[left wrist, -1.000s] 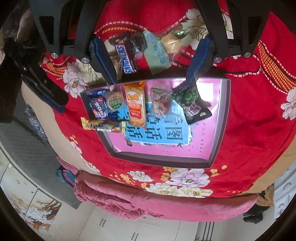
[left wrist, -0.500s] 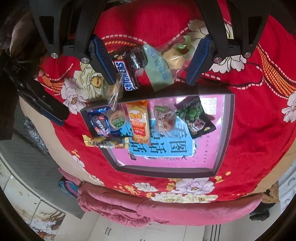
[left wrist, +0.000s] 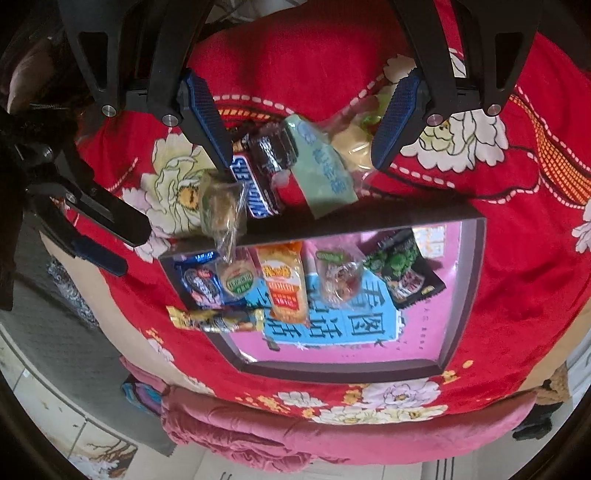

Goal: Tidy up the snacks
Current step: 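Lower the left gripper toward the Snickers bar while the right approaches a clear pastry bag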

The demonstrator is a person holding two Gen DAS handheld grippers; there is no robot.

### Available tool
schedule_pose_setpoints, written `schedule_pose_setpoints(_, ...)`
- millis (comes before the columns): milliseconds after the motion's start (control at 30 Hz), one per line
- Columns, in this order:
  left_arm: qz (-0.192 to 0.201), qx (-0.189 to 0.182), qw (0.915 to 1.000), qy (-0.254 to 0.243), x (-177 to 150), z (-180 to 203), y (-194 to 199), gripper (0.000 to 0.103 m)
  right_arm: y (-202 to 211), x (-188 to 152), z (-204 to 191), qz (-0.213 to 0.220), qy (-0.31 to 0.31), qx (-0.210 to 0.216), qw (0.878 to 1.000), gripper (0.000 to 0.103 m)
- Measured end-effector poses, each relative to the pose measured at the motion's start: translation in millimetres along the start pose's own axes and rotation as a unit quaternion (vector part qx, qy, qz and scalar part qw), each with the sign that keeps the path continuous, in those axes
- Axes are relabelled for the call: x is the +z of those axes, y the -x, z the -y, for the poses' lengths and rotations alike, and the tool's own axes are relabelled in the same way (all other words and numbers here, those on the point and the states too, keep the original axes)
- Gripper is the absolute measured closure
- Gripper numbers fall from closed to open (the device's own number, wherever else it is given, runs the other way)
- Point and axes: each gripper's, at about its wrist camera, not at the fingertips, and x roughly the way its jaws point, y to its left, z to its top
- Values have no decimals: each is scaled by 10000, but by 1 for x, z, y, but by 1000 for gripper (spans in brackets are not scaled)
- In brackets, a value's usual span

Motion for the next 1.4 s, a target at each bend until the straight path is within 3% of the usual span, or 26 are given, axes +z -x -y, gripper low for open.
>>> schedule_pose_setpoints(300, -73, 269, 9990, -359, -6, 9, -6, 25, -6, -8, 4, -292, -90, -59, 9995, 13)
schedule_pose_setpoints(500, -69, 238, 9984, -516, -5, 11, -8, 25, -11, -11, 7, -446, -171, -66, 9988, 13)
schedule_pose_setpoints(633, -41, 177, 9972, -724, -5, 19, -7, 38, -13, -12, 13, -493, -291, -90, 9983, 13)
schedule_pose_setpoints(767, -92, 92, 9961, -867, -5, 23, -9, 45, -12, -12, 18, -488, -404, -104, 9979, 13)
schedule_pose_setpoints(833, -214, 0, 9962, -846, -5, 22, -15, 56, -13, -12, 18, -505, -418, -91, 9978, 13)
schedule_pose_setpoints(933, -385, -69, 9960, -799, -8, 20, -22, 63, -15, -13, 16, -550, -357, -73, 9978, 13)
schedule_pose_setpoints(1400, -579, -350, 9954, -673, -6, 16, -37, 64, -37, -18, -2, -988, 252, 0, 9948, 13)
